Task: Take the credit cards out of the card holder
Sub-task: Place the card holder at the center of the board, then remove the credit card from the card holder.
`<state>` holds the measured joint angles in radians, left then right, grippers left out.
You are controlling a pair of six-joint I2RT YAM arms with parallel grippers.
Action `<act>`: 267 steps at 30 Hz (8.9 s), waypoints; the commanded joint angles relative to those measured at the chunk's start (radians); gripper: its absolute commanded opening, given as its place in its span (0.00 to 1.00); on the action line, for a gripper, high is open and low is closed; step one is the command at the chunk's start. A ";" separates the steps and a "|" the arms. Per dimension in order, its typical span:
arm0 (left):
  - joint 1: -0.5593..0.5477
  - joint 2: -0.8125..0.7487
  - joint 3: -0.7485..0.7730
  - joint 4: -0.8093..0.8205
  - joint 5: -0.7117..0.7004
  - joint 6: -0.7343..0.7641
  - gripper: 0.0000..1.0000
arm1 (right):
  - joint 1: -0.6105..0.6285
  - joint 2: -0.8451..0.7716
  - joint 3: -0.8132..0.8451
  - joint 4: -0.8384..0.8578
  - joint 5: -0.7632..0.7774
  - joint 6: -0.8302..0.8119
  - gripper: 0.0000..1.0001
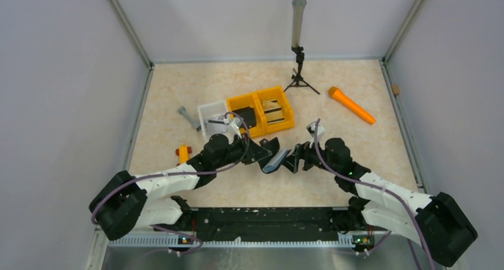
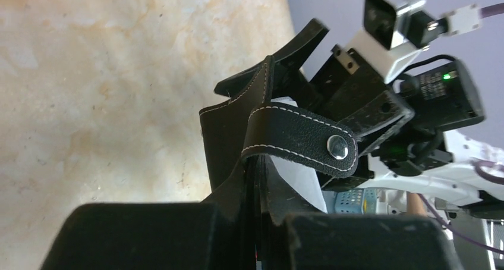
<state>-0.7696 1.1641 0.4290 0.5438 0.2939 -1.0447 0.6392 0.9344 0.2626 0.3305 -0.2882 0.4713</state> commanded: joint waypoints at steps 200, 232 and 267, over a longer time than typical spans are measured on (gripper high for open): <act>-0.014 0.117 -0.032 -0.136 0.163 0.289 0.65 | 0.071 0.343 0.072 0.133 -0.142 0.254 0.30; -0.015 0.186 -0.023 -0.039 0.236 0.268 0.56 | 0.071 0.327 0.051 0.110 -0.134 0.242 0.30; -0.015 0.221 0.005 -0.062 0.262 0.289 0.29 | 0.073 0.306 0.064 0.042 -0.117 0.209 0.29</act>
<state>-0.7860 1.3930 0.4236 0.4366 0.5468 -0.7609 0.6987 1.2881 0.3138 0.4088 -0.4274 0.7227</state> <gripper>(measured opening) 0.302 0.291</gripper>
